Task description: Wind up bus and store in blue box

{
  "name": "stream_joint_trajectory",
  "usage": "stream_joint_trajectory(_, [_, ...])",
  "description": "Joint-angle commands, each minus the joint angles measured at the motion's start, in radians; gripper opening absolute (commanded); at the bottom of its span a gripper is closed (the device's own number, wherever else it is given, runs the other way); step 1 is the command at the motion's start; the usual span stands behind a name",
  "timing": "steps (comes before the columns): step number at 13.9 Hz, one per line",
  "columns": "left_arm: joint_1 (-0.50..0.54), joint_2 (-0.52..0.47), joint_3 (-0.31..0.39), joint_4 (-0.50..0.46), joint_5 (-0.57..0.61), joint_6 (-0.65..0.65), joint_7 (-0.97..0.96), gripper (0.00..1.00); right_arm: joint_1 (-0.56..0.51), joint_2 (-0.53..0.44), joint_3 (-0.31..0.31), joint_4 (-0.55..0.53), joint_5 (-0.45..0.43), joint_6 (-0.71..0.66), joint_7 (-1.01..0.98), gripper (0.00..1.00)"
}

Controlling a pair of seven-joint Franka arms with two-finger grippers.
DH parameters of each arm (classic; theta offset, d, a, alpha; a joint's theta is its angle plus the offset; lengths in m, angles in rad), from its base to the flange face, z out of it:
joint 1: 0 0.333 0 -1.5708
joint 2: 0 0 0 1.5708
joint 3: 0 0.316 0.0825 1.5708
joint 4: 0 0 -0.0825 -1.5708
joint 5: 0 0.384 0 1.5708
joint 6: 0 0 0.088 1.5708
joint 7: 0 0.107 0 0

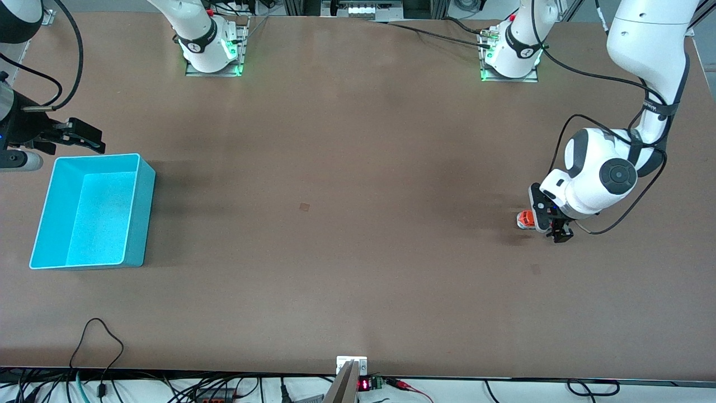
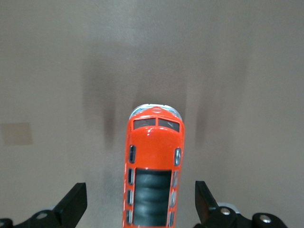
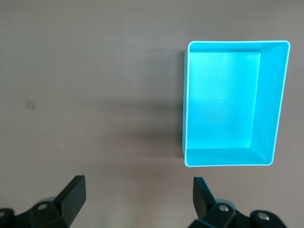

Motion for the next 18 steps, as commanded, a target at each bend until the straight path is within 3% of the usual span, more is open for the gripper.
stream_joint_trajectory(1, [0.022,0.009,-0.006,-0.020,0.020,0.043,0.025,1.00,-0.007,-0.002,0.004,0.009,0.002,-0.014,0.001,1.00])
stream_joint_trajectory(3, [0.021,0.015,-0.006,-0.018,0.018,0.043,0.025,0.93,-0.007,-0.002,0.004,0.009,0.002,-0.014,-0.001,1.00])
stream_joint_trajectory(5, [0.015,0.016,-0.006,-0.017,0.020,0.043,0.026,0.76,-0.007,-0.002,0.004,0.009,0.002,-0.014,0.001,1.00])
stream_joint_trajectory(7, [0.008,0.016,-0.008,-0.014,0.020,0.043,0.037,0.71,-0.007,-0.002,0.004,0.009,0.002,-0.014,-0.001,1.00])
stream_joint_trajectory(16, [0.013,0.015,-0.019,-0.009,0.018,0.041,0.042,0.71,-0.007,-0.004,0.004,0.009,0.016,-0.014,-0.001,1.00])
stream_joint_trajectory(18, [0.013,0.015,-0.019,-0.009,0.018,0.041,0.040,0.66,-0.007,-0.004,0.004,0.009,0.016,-0.014,-0.001,1.00])
